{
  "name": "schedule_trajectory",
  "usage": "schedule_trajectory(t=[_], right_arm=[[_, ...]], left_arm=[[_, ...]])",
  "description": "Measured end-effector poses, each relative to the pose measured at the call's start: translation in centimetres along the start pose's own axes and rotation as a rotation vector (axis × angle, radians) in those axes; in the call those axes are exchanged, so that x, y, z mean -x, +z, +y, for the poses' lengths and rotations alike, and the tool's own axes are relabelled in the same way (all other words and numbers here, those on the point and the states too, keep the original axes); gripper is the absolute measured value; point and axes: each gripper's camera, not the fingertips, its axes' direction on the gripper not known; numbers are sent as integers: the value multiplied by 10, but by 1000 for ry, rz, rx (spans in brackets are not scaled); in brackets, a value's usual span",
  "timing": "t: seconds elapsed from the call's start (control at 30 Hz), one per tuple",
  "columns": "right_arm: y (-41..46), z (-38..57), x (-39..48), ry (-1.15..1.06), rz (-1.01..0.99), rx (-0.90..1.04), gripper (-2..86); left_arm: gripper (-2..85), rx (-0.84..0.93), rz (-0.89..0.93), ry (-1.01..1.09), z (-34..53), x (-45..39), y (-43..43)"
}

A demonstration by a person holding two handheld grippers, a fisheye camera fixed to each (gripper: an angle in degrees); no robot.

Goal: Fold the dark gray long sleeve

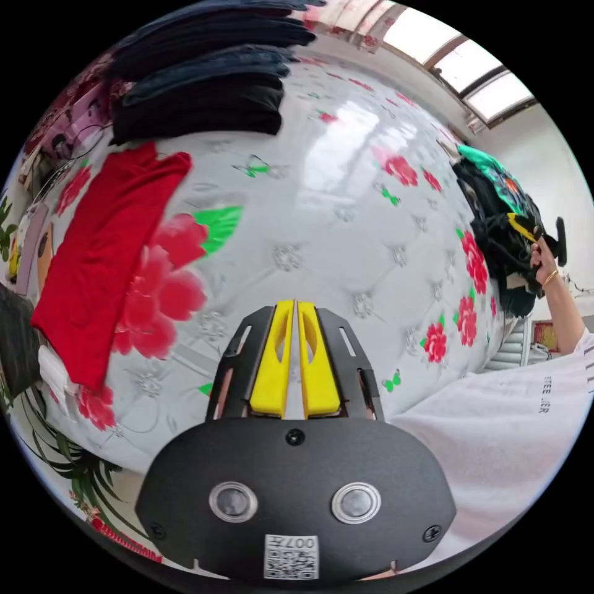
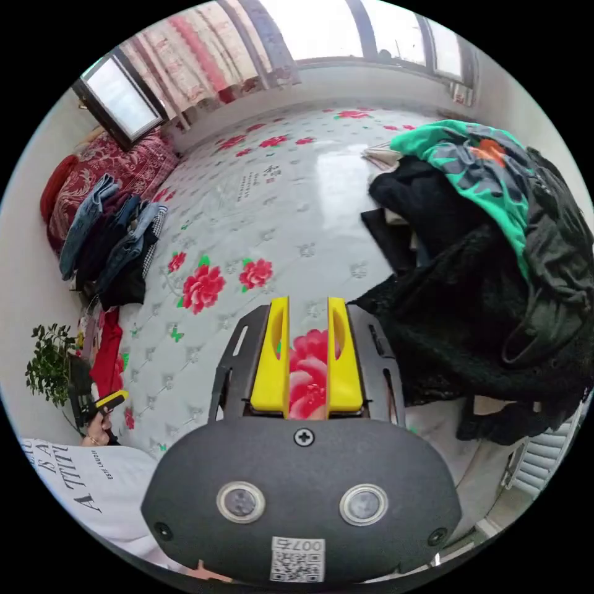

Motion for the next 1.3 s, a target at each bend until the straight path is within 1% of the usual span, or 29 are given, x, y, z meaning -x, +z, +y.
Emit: schedule_trajectory(t=[0.03,0.1,0.13,0.17,0.2,0.27,0.37,0.43,0.47,0.5,0.53,0.6,0.63,0.67,0.73,0.77,0.8,0.83,0.87,0.93,0.97,1.0,1.03,1.1,1.17,1.2,1.27,1.3], right_arm=[[-22,5,-28,47,102,-49,87],[-52,11,-64,116,242,-131,92],[-67,13,-84,155,298,-178,95],[-73,13,-94,170,314,-201,96],[-80,10,-109,183,318,-230,97],[-76,-1,-128,186,297,-210,97],[-38,-19,-155,218,196,-81,75],[-12,-20,-156,213,291,-32,38],[-8,-20,-154,180,283,-24,33],[-2,-20,-151,142,204,-6,21],[4,-17,-148,125,34,20,15],[11,1,-128,58,-97,9,8],[17,19,-104,-24,-136,6,5],[19,30,-91,-54,-153,7,4],[25,82,-39,-150,-262,-4,2],[25,96,-26,-168,-289,-8,1],[28,124,0,-217,-368,7,0],[34,150,28,-264,-467,63,0],[39,163,42,-285,-512,108,0],[61,218,106,-413,-703,311,0],[66,233,124,-457,-744,367,0],[74,261,155,-554,-768,455,0],[77,286,181,-654,-713,496,0],[75,306,198,-733,-627,496,0],[71,310,193,-704,-617,476,1],[68,311,185,-662,-637,460,1],[62,313,173,-595,-638,415,1],[56,317,166,-553,-637,365,1]], left_arm=[[-3,37,-1,28,1,-21,7],[6,124,-21,87,-2,-49,23],[7,112,-99,126,-3,-66,24],[7,108,-166,183,-3,-81,26],[6,111,-194,206,-3,-88,26],[3,106,-276,236,-3,-106,28],[-2,97,-309,222,-4,-114,29],[-5,106,-317,203,-7,-116,30],[-7,123,-336,221,-10,-120,31],[-7,133,-348,237,-11,-122,33],[-8,155,-373,265,-14,-126,35],[-8,175,-403,282,-16,-129,39],[-8,175,-417,283,-16,-129,40],[-7,161,-422,266,-15,-128,41],[-4,128,-417,234,-11,-122,42],[-1,105,-405,218,-7,-117,42],[2,95,-392,217,-4,-115,42],[19,84,-360,230,1,-111,41],[48,87,-288,272,7,-109,40],[60,81,-175,321,19,-104,35],[63,43,-118,351,29,-100,28],[65,19,-90,369,35,-97,24],[68,-22,-40,399,46,-91,16],[76,-61,14,457,60,-81,7],[83,-96,48,584,77,-70,-2],[85,-104,49,628,82,-69,-4],[93,-141,33,807,96,-65,-12],[96,-155,30,845,98,-65,-14]])
